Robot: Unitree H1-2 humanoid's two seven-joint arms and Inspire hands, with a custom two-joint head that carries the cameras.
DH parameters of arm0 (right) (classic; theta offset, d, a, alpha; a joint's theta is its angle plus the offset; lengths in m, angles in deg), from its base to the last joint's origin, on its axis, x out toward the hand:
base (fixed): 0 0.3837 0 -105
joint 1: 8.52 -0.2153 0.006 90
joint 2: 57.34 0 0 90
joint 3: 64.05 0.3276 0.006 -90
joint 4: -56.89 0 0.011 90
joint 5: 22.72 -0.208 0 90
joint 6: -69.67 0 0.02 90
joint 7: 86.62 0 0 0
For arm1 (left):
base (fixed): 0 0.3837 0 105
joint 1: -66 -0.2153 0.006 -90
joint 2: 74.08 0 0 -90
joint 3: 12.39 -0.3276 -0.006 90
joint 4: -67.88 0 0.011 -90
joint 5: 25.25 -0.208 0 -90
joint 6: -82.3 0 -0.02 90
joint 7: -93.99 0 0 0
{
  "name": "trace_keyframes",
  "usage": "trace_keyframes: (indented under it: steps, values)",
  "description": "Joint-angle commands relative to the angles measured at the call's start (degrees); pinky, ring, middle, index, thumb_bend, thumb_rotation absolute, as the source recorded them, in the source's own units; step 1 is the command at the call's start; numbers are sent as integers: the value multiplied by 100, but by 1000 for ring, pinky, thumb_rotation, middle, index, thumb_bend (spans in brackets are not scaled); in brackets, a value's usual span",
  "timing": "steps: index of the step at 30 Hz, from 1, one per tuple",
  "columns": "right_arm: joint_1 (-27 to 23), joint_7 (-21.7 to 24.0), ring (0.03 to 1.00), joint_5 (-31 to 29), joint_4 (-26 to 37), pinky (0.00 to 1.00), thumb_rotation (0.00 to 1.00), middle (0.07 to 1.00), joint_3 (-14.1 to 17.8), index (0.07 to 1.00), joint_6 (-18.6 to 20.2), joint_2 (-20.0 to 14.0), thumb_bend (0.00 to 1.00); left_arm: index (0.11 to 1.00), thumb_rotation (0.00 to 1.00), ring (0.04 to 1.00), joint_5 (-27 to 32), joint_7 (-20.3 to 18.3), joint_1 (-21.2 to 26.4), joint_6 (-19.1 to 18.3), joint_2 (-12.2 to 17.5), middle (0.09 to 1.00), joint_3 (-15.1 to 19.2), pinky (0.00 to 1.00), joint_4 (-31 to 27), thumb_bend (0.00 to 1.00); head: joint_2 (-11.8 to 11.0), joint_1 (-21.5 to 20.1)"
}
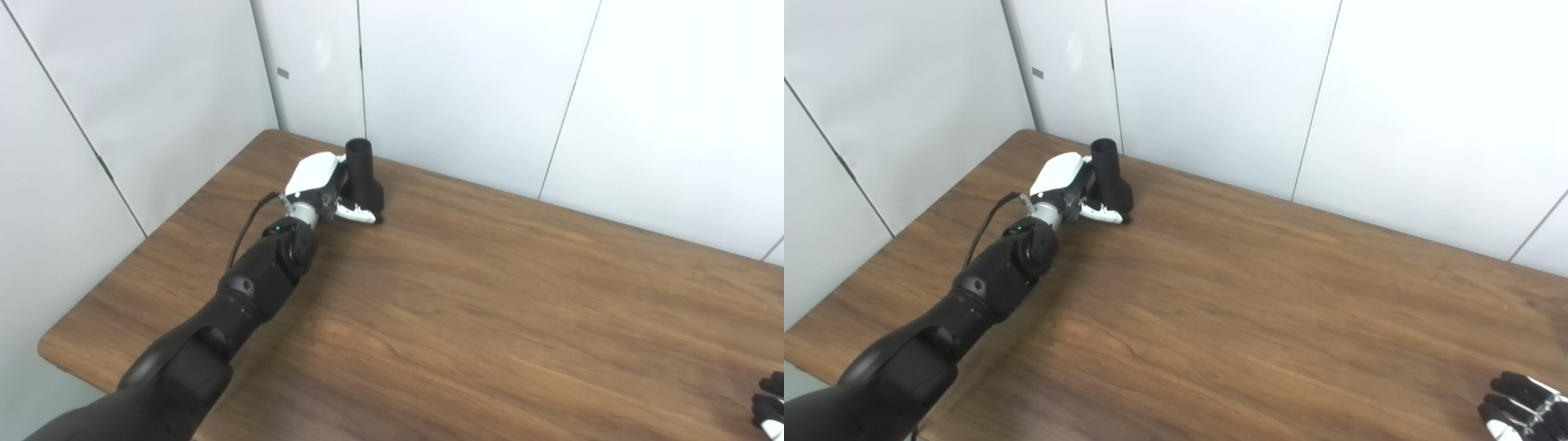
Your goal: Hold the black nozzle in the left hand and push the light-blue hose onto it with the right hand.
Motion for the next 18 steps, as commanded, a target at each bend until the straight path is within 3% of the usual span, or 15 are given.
trace_keyframes:
  steps: [1,5,9,13,18]
  values:
    - [-17,-6,643,-8,200,548,36,669,83,639,-61,-134,270,877,195,854,-42,-286,-294,-136,-1,859,-132,886,122,1000,11,0]
    - [-9,-17,644,18,209,550,43,669,81,640,-60,-131,277,862,169,843,-9,-228,-410,8,-19,852,-125,900,-113,1000,11,0]
    - [-1,2,637,3,201,543,74,663,86,634,-78,-141,280,850,170,824,-97,-71,-394,232,-4,837,-207,873,40,1000,27,1]
    - [7,21,635,-5,211,537,79,661,88,631,-94,-161,282,845,125,814,-133,-197,-456,153,56,825,-270,893,-191,1000,38,-3]
    - [18,9,630,-1,254,532,92,657,92,626,-38,-163,290,843,148,832,-187,-345,-468,92,135,820,-389,910,-284,1000,47,4]
